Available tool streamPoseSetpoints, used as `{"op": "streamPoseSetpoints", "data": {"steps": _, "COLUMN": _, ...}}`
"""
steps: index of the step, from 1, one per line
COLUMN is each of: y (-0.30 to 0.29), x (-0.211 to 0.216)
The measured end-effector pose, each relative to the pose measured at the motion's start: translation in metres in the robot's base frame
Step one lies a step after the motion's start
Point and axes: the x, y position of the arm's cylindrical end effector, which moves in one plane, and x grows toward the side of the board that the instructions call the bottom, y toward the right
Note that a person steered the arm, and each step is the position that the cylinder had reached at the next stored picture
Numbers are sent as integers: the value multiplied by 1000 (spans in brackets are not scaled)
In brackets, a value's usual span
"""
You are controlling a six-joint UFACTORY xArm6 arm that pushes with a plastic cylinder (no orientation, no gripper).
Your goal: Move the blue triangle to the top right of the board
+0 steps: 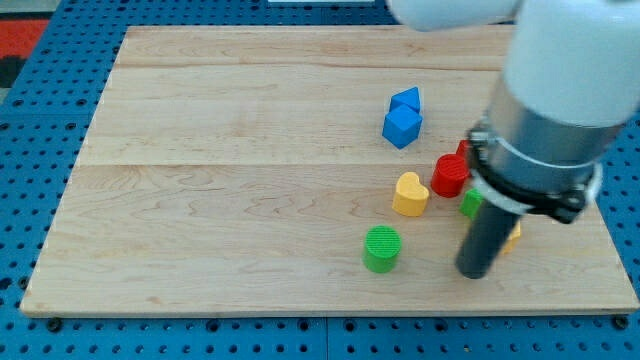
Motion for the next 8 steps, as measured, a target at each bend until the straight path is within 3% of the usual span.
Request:
{"op": "streamPoseSetpoints", "data": {"steps": 1, "y": 40, "x": -5}}
{"op": "streamPoseSetpoints", "data": {"steps": 3, "y": -12, "x": -142}}
{"op": "streamPoseSetpoints", "data": {"steps": 5, "y": -60, "x": -240}}
{"op": "streamPoseSetpoints", "data": {"steps": 6, "y": -51, "x": -222}}
{"op": "streamPoseSetpoints", "data": {"steps": 7, "y": -102, "x": -270}}
{"op": "streamPoseSetpoints", "data": {"steps": 8, "y": -36, "x": -306}}
